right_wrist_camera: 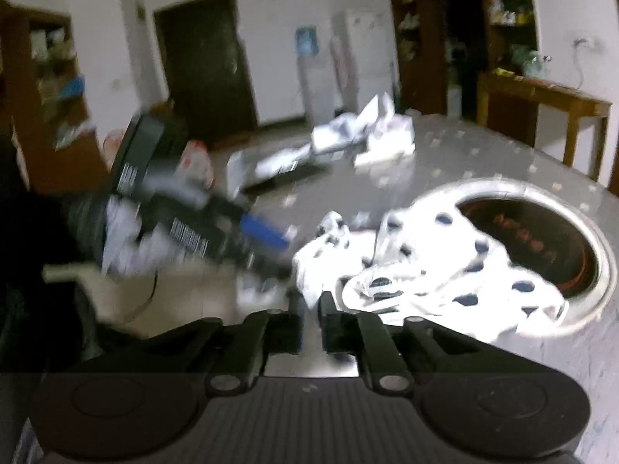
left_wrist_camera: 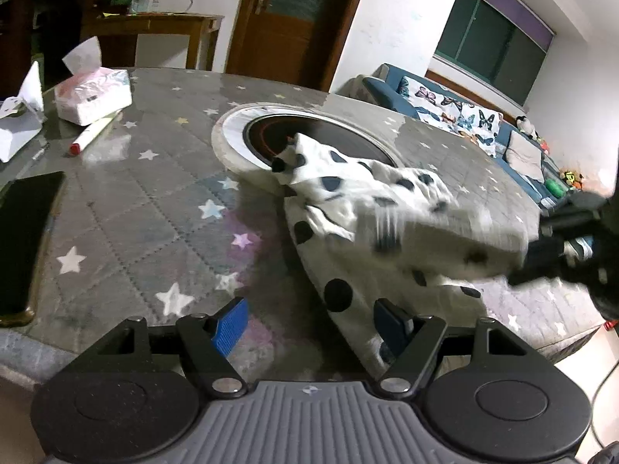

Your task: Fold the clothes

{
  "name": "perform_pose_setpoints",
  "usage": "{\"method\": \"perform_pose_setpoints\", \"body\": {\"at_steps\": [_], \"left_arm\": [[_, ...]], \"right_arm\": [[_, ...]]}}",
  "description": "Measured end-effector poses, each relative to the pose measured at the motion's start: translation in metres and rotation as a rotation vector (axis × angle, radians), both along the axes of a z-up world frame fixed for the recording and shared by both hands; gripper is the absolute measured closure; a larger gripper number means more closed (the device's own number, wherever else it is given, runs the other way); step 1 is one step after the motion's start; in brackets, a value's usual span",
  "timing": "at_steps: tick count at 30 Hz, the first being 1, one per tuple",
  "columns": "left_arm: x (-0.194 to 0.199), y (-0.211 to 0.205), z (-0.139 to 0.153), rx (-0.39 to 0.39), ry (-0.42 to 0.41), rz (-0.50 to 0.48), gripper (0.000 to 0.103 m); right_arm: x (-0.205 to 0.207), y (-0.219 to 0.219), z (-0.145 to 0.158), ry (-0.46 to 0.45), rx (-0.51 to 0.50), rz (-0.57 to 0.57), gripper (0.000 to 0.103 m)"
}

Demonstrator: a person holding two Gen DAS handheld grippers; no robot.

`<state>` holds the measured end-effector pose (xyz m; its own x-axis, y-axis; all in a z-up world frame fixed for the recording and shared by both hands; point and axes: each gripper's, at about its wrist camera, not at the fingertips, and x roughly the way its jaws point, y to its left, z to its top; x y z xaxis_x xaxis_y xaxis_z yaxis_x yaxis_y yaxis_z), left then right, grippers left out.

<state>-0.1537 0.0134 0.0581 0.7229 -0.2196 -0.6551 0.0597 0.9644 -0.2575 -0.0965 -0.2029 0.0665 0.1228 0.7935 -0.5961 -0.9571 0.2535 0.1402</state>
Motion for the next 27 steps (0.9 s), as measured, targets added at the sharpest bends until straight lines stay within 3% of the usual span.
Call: {"method": "perform_pose_setpoints", "body": {"at_steps": [7,14,18,21,23,24,25,27], "left_arm": [[-0.006,0.009,0.010,0.020,-0.032,0.022,0.029],[-0.010,0.015,0.029,0.027,-0.107,0.035,0.029],[-0.010,0.012,0.030,0.022,-0.116,0.011,0.029],[-0.008,0.006,0.027,0.020,-0.111,-0.027,0.030],[-0.007,0.003,0.025,0.019,-0.106,-0.034,0.030],[-0.006,0.003,0.025,0.018,-0.104,-0.030,0.030],[-0.006,0.004,0.025,0.017,-0.104,-0.025,0.030],[-0.006,0.005,0.027,0.018,-0.111,-0.015,0.030]], "right_arm": [[-0.008,-0.010,0.007,0.016,-0.051,-0.006,0.075],[0.046,0.001,0.006,0.087,0.001,-0.249,0.063],[0.061,0.004,-0.009,0.185,-0.021,-0.288,0.063],[0.059,0.009,-0.016,0.186,-0.066,-0.302,0.067],[0.056,0.010,-0.017,0.175,-0.069,-0.300,0.083],[0.055,0.009,-0.016,0.169,-0.062,-0.297,0.086],[0.053,0.010,-0.013,0.154,-0.053,-0.296,0.092],[0.046,0.012,-0.003,0.079,-0.040,-0.278,0.093]]}}
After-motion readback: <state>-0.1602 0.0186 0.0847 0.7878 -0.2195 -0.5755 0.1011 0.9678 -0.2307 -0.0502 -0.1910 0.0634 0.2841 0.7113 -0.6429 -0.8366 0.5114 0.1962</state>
